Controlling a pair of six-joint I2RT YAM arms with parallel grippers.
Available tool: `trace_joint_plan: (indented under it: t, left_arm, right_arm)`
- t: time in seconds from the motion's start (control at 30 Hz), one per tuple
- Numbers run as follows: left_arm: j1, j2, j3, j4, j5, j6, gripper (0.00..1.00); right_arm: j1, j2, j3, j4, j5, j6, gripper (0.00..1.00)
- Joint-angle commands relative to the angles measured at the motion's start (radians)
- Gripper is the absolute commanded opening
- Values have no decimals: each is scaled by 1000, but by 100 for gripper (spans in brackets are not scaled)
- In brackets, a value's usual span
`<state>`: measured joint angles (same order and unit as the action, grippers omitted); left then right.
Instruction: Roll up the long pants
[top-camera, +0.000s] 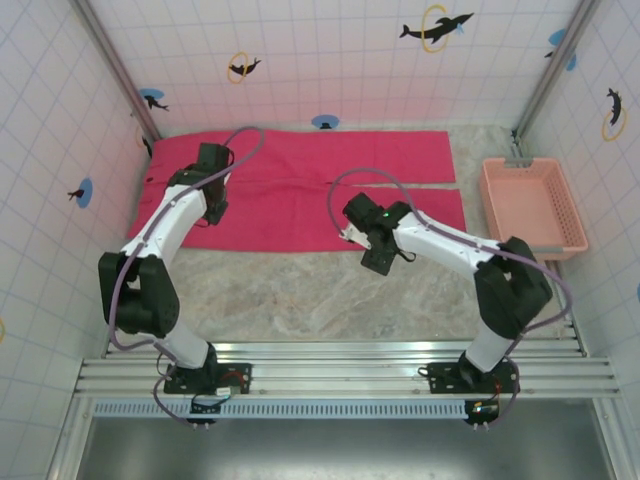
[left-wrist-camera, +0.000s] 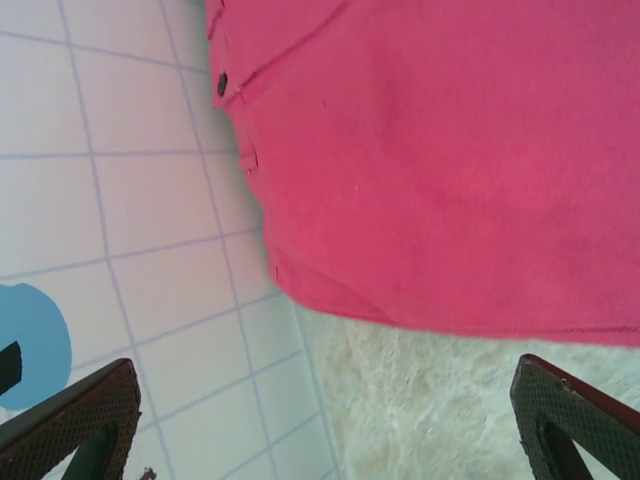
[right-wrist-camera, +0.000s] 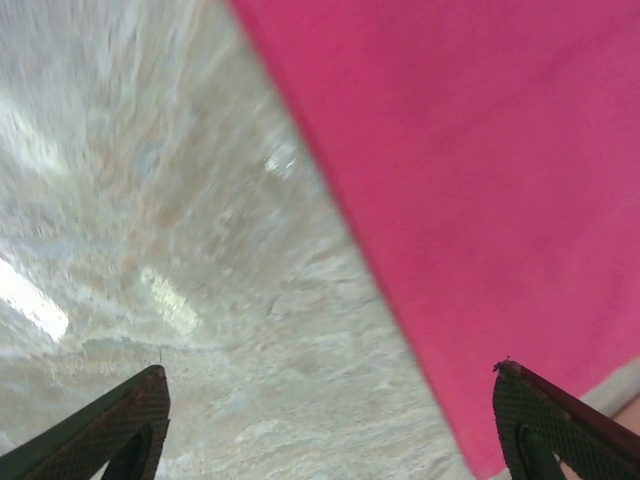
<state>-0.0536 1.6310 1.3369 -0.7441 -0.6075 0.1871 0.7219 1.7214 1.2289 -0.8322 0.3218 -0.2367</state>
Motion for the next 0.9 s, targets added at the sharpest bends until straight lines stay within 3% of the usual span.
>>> trace_joint_plan:
  t: [0.0, 0.2, 0.47, 0.63, 0.77, 0.87]
  left_arm:
    - [-4, 6, 55, -92, -70, 22, 97]
    - [-5, 26, 88, -116, -97, 35, 97]
    - [-4, -14, -33, -72, -119, 70, 97]
    - [14, -20, -148, 2, -135, 123, 97]
    - [36, 12, -204, 22, -189, 116, 97]
    - [37, 20, -282, 113, -247, 182, 97]
  right_arm:
    - [-26, 57, 43, -59, 12, -15, 84]
    - [-85, 198, 109, -56, 6, -10, 75]
    - [-152, 358, 252, -66, -33, -17, 58]
    - [-169, 389, 264, -77, -75, -17, 38]
    - [-173, 365, 240, -64, -95, -21, 13]
    - [-173, 343, 234, -61, -112, -17, 7]
